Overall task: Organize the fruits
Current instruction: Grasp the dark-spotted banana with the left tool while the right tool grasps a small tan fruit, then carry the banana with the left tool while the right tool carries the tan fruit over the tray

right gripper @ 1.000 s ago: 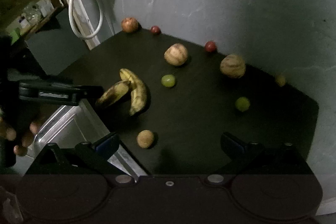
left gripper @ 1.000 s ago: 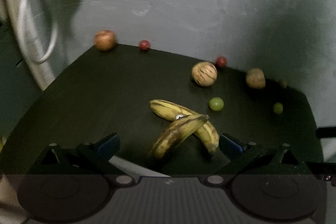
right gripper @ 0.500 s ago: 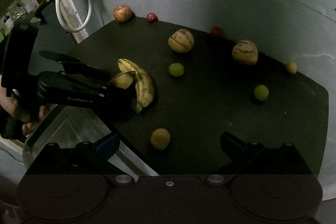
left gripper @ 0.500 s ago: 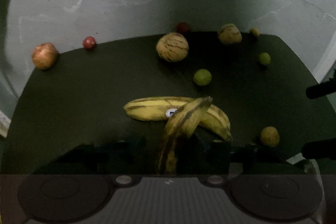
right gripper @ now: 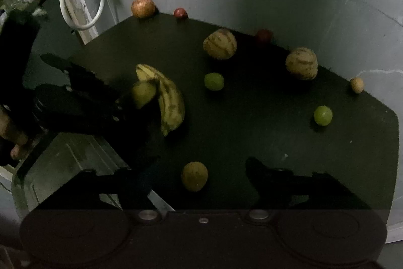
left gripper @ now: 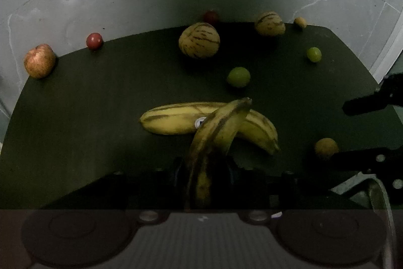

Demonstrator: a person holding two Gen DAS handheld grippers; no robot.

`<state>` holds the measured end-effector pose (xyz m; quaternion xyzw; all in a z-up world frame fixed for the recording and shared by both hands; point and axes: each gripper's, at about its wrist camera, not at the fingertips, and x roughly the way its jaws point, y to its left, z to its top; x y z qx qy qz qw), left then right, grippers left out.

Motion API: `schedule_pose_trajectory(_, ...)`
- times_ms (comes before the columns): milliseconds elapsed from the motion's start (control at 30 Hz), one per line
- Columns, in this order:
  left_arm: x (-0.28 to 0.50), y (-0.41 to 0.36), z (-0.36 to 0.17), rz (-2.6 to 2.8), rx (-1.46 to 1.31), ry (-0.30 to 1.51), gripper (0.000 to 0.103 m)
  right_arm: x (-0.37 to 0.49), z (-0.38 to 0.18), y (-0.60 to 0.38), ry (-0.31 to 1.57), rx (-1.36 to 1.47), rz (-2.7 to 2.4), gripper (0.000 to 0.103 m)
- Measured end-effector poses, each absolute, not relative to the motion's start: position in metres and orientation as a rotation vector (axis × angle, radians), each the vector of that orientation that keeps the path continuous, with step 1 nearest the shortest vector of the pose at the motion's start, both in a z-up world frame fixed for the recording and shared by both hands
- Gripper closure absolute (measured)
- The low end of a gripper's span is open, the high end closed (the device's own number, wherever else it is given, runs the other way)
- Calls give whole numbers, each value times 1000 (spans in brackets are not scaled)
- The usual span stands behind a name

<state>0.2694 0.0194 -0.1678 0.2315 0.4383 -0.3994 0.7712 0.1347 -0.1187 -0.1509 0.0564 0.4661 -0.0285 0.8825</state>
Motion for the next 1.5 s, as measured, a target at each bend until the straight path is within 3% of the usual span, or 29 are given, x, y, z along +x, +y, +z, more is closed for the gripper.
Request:
schedule_pose_trajectory(67, 269, 19, -167, -866, 500, 947, 68, 136, -156, -118, 982, 115, -58, 46)
schedule_pose_trajectory(300, 271, 22, -164, -849, 463, 947, 69, 140, -170, -111, 1011, 87, -40, 56)
schedule_pose_trajectory(533, 272, 23, -161, -827, 448, 948, 70, 144, -174, -105, 1015, 49, -18, 75)
schedule_pose_trajectory(900, 266, 29, -145, -752, 375, 935, 70, 144, -153, -112, 959, 45, 19, 75)
schedule_pose_trajectory(1500, 180, 14, -57, -393, 164, 830, 70, 126, -49, -165, 714, -1, 301, 75)
